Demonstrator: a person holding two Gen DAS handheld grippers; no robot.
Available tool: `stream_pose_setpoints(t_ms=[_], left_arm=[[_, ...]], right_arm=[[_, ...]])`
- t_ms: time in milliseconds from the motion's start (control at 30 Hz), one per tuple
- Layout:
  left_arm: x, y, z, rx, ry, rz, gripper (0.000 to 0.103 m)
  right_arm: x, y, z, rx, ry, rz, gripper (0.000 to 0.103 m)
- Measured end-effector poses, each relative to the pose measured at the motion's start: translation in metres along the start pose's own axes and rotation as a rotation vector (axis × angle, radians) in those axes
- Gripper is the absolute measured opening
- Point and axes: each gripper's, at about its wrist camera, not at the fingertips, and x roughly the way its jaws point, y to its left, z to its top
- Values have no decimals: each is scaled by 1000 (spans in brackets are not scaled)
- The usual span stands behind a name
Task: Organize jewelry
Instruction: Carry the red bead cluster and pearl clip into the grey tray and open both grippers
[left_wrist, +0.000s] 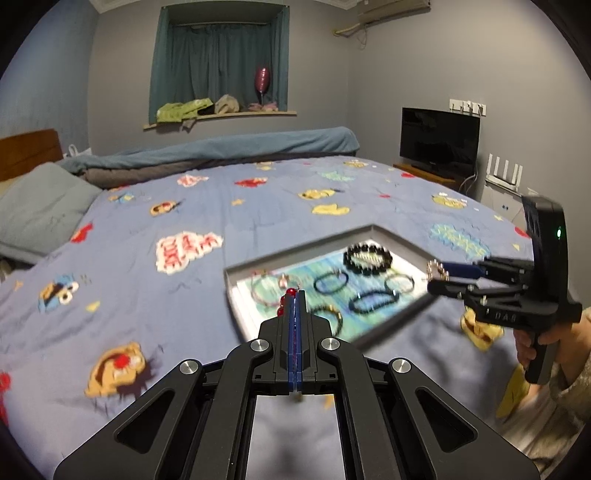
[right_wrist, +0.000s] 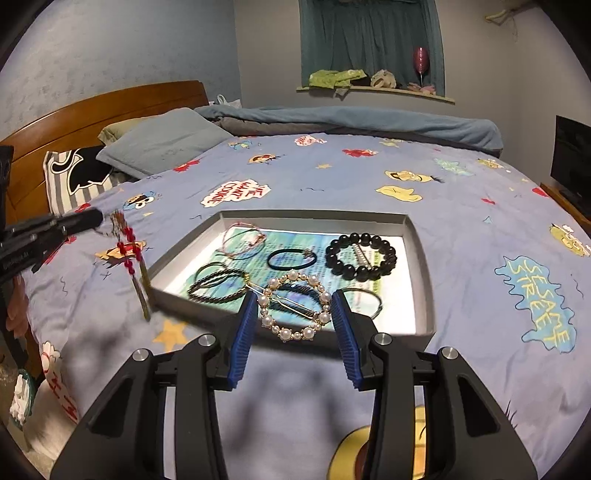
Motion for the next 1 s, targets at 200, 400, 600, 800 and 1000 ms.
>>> stream_pose_setpoints(t_ms=[200,400,600,800,1000], left_arm=[[33,0,44,23,-10,-11,1],[99,-14,81,64,43,-21,1],[161,-31,94,63,113,-64,1],[204,-32,83,29,215,-81,1],[230,-26,55,67,351,-33,1]], right_arm=[[23,-16,16,10,23,-33,41],[56,-26,26,0,76,-51,41],[74,-33,23,8,123,-54,41],[79,-41,20,10,143,-59,41],[82,-47,21,22,161,-62,41]])
